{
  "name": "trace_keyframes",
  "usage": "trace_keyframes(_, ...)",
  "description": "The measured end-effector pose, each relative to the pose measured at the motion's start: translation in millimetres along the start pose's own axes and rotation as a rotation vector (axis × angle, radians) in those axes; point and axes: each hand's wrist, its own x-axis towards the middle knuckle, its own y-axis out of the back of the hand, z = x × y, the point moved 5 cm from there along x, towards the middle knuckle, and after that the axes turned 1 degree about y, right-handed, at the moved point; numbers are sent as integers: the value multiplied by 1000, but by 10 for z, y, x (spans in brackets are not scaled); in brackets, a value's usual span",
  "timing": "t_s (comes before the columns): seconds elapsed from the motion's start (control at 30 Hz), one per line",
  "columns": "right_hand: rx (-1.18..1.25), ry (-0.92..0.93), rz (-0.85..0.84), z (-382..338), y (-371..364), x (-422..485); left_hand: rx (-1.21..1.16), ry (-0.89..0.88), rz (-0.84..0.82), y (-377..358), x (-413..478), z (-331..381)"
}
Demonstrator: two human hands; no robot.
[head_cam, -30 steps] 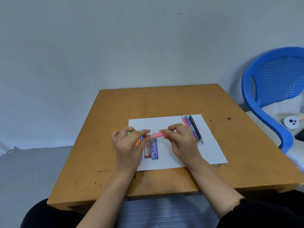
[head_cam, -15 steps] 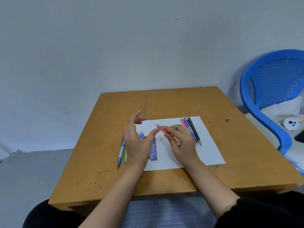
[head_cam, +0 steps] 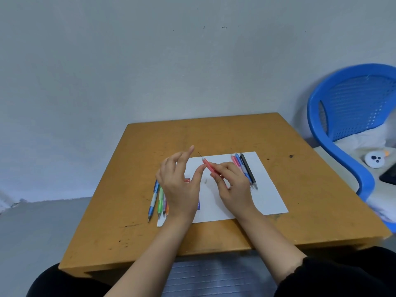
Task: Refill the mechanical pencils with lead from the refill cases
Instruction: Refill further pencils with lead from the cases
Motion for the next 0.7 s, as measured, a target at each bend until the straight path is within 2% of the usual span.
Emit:
trace_keyframes(0.3, 7, 19, 11, -11, 6, -8, 22, -27, -2, -18, -16, 9)
trace_keyframes(0.5, 45, 44, 31, -37, 36, 0, -157, 94, -124, -74, -3, 52)
trace_keyframes(0.7, 38, 68, 70, -69, 74, 5, -204, 149, -152, -57, 9, 81)
